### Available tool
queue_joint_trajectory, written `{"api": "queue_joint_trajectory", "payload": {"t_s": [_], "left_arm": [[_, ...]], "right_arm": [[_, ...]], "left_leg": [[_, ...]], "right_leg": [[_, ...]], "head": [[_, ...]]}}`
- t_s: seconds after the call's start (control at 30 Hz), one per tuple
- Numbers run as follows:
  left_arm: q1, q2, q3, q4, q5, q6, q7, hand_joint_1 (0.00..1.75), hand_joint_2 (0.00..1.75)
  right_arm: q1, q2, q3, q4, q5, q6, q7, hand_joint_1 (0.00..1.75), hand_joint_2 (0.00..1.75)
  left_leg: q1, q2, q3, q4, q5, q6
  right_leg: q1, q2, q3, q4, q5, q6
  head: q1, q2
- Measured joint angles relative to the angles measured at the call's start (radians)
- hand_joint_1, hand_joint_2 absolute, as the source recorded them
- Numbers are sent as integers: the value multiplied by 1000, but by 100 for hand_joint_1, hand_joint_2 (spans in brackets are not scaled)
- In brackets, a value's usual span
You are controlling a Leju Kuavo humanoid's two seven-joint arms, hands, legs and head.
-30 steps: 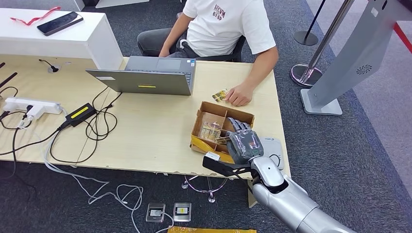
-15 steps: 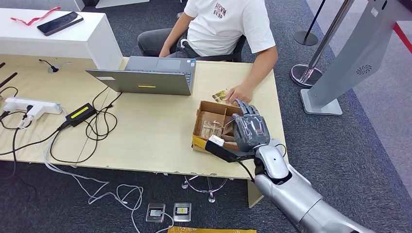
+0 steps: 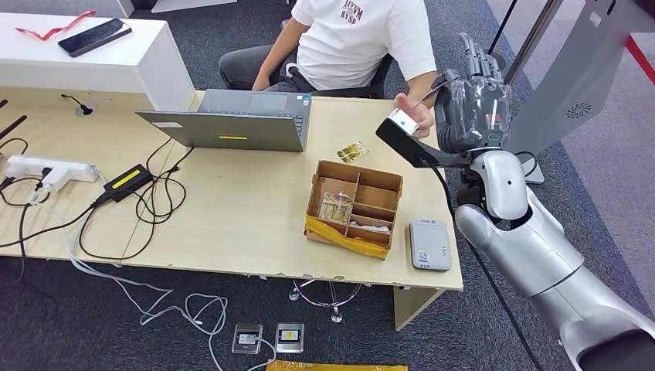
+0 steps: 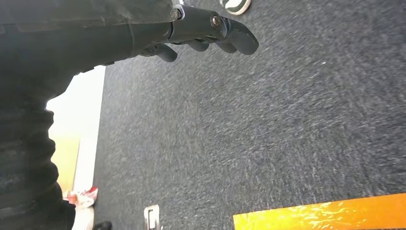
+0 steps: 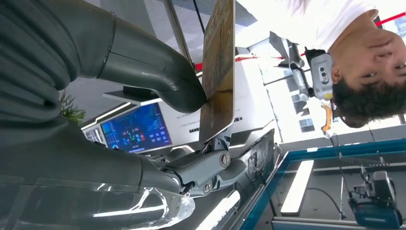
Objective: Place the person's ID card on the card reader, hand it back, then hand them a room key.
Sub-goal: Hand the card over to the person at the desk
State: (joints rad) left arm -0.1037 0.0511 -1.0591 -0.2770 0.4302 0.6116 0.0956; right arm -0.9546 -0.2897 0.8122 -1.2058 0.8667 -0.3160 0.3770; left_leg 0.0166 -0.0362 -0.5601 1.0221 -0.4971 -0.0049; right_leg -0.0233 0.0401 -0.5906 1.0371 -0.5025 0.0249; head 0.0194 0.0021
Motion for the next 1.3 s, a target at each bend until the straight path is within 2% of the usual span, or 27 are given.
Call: {"api": "queue_joint_trajectory", "payload": {"t_s": [0.23,0.47,0.5,0.6,0.63,0.8,1.0,1.17,1.3], "left_arm": [[-30,0,-23,0,-34,-23,19,0,175],[-45,1,-37,-3,-45,-29,31,0,175],[-45,1,-37,-3,-45,-29,31,0,175],[-44,2,-39,-3,-42,-29,31,0,175],[-43,3,-40,-3,-40,-29,31,0,175],[-36,10,-43,-3,-29,-27,31,0,175],[-24,16,-43,-3,-12,-24,31,0,175],[-10,16,-43,-3,16,-7,19,0,175],[1,15,-43,-3,45,0,16,0,175]], "right_arm": [[-45,-3,20,53,11,103,-5,175,175],[-104,63,73,240,21,127,-31,171,175],[-111,75,79,267,21,127,-33,147,175],[-125,105,95,337,14,119,-39,21,175],[-128,114,100,360,12,114,-42,2,175],[-134,144,120,453,-15,60,-69,0,175],[-133,142,126,487,-19,-73,-65,0,175],[-103,96,101,440,3,-218,-11,0,175],[-7,20,32,313,94,-316,49,0,175]], "left_leg": [[0,-1,-1,0,0,0],[0,-1,-1,0,1,0],[0,-1,-1,0,1,0],[0,-2,-1,0,1,0],[0,-2,-1,0,1,0],[0,-2,-1,0,1,0],[0,-2,-1,0,1,0],[0,-1,-1,0,0,0],[0,-2,1,0,0,0]], "right_leg": [[0,-1,0,0,0,0],[0,-1,0,1,0,0],[0,-1,0,1,0,0],[0,-1,0,1,0,0],[0,-1,0,1,0,0],[0,-1,0,0,0,0],[0,-1,-1,0,0,0],[0,0,-1,0,0,0],[0,-1,1,-1,0,0]], "head": [[0,0],[0,0],[0,0],[0,0],[0,0],[0,0],[0,0],[0,0],[0,0]]}}
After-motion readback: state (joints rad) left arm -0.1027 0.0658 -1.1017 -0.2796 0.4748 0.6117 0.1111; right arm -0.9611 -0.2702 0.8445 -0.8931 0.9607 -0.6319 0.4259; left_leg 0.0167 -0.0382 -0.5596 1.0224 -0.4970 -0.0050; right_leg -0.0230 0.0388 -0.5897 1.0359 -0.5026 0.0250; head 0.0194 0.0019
